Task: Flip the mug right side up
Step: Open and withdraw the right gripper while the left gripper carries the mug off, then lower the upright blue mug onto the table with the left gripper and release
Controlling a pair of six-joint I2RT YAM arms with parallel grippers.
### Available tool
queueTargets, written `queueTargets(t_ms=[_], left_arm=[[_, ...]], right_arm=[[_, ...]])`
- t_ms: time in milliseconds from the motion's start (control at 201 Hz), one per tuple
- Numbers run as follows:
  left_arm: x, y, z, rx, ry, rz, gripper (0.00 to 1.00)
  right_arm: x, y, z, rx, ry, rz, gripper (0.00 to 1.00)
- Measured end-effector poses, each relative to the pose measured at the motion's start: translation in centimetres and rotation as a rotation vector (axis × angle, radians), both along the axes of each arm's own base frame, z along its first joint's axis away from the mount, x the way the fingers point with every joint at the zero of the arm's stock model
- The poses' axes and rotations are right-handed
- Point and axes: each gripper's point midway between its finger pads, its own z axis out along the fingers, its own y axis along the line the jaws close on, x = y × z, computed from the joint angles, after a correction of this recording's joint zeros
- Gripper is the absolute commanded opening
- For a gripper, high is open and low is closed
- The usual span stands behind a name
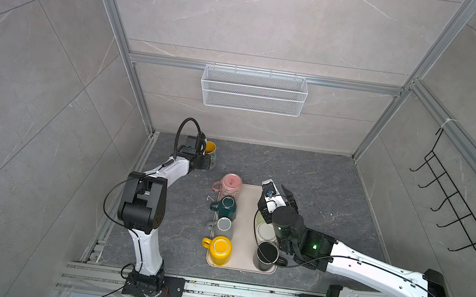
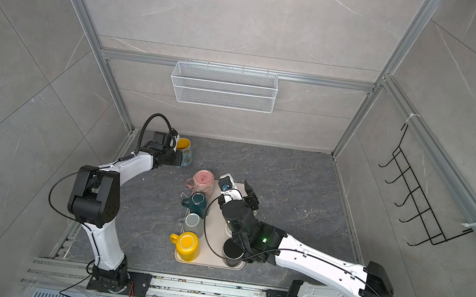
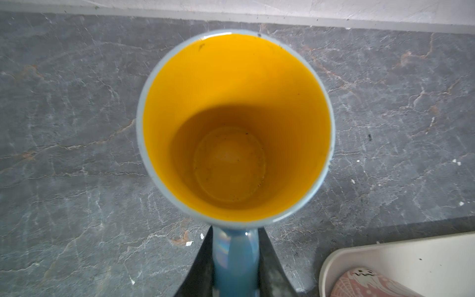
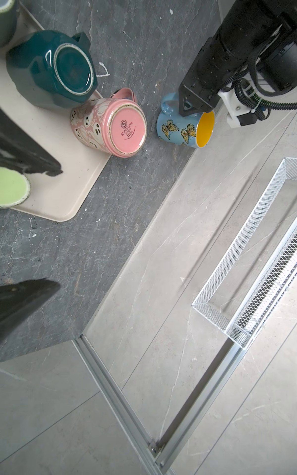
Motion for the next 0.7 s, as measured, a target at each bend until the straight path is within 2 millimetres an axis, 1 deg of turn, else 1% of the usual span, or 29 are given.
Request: queueTargets(t_ms=[65,219,458,583,697], left_arm=[[0.0,0.0,-0.8,0.002,0.01,0.0,0.0],[0.4,0.1,-0.7,0.005,-0.011,0.004,0.0],[0.5,0.3,-0.9,0.02,-0.018,0.006,0.0],[0.5,0.4,-0.9,0.031,-0.019,0.0,0.12],[0.5,0.4,-1.0,0.034,-0.018,-0.002,0.17]], right_arm=[[0.0,0.1,-0.2,0.0,0.004,-0.001,0.67],[0.1,0.2,-0.3,0.001,0.006,-0.002,0.68],[0.2,0.4,-0.8,-0.011,0.013,-0.002,0.68],[0.2,0.5,-1.0,-0.013,0.016,-0.002,0.68],[0.3,0.6,-1.3,-0.018,0.021,-0.002,0.68]])
